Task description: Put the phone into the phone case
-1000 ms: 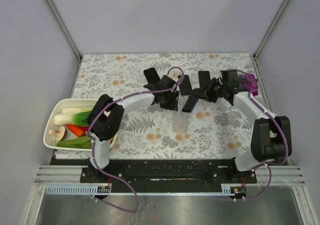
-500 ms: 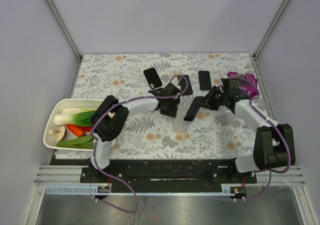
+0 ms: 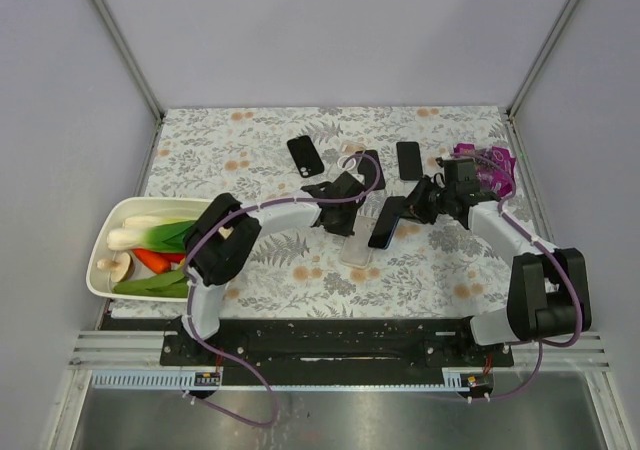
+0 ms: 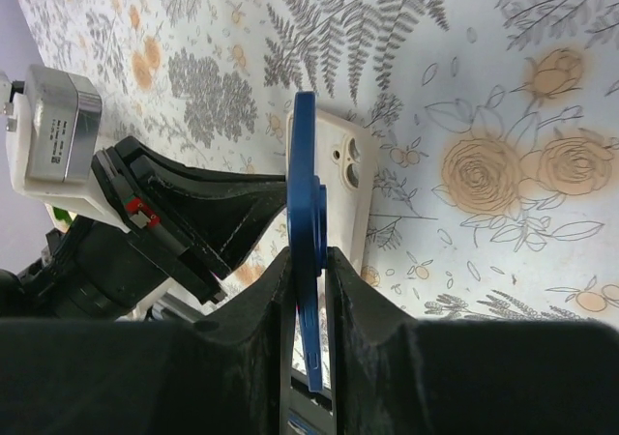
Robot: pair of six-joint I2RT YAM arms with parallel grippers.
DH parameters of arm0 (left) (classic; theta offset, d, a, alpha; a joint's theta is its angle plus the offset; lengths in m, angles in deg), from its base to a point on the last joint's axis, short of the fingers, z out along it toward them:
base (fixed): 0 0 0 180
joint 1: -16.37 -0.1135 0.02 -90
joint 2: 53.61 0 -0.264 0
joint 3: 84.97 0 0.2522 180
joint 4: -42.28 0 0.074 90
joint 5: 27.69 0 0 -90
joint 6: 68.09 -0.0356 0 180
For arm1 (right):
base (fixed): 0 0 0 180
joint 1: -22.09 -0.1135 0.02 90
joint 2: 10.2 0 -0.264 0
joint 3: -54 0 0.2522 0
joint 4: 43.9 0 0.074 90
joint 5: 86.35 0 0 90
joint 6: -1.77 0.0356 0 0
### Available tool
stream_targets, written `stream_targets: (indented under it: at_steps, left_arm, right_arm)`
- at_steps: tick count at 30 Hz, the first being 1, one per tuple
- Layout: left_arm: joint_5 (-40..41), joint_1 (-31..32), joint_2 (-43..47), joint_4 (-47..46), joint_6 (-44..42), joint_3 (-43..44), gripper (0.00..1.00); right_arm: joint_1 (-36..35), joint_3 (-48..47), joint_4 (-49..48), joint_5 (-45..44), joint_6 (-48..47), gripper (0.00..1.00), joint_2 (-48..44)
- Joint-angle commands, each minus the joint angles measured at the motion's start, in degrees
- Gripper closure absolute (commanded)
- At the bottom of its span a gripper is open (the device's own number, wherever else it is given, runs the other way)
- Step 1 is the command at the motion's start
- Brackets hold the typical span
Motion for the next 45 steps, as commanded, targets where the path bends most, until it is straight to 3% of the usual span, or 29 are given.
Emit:
stream_targets:
  at_steps: [1, 13, 20, 30, 35, 39, 43, 45]
  left_arm:
    - [4.37, 0.59, 5.23, 2.71, 1.91, -6.34, 1.00]
    - [8.85, 0.94, 17.28, 1.22, 15.71, -20.50, 0.99]
    - [9.38, 0.85, 20.18, -2.82, 21.42, -24.63, 0.89]
    - [9.03, 0.94, 25.45, -5.55, 21.87, -27.71, 0.64]
    - [9.38, 0.94, 29.66, -5.46, 20.73, -30.34, 0.60]
    - [11.66, 0.94, 31.61, -4.42, 19.59, -31.93, 0.63]
    - [12.54, 0.94, 28.19, -1.86, 18.53, -31.05, 0.88]
    - [11.76, 0.85, 26.61, -2.82, 18.70, -31.40, 0.92]
  right_arm:
    - [-3.51, -0.54, -2.40, 4.64, -3.50, 1.00, -0.22]
    - [-14.15, 2.01, -13.39, 4.81, 2.65, 1.00, 5.23]
    - [-17.41, 2.98, -20.16, 7.45, 6.08, 1.00, 9.27]
    - [-18.64, 3.07, -20.86, 9.11, 5.81, 1.00, 12.78]
    - [-18.90, 3.24, -22.71, 12.10, 6.16, 1.00, 14.98]
    - [-19.52, 2.72, -22.36, 12.46, 5.55, 1.00, 15.86]
    - [-19.96, 1.93, -21.83, 13.51, 5.72, 1.00, 17.18]
    - [-20.13, 1.40, -21.66, 14.21, 5.81, 1.00, 17.89]
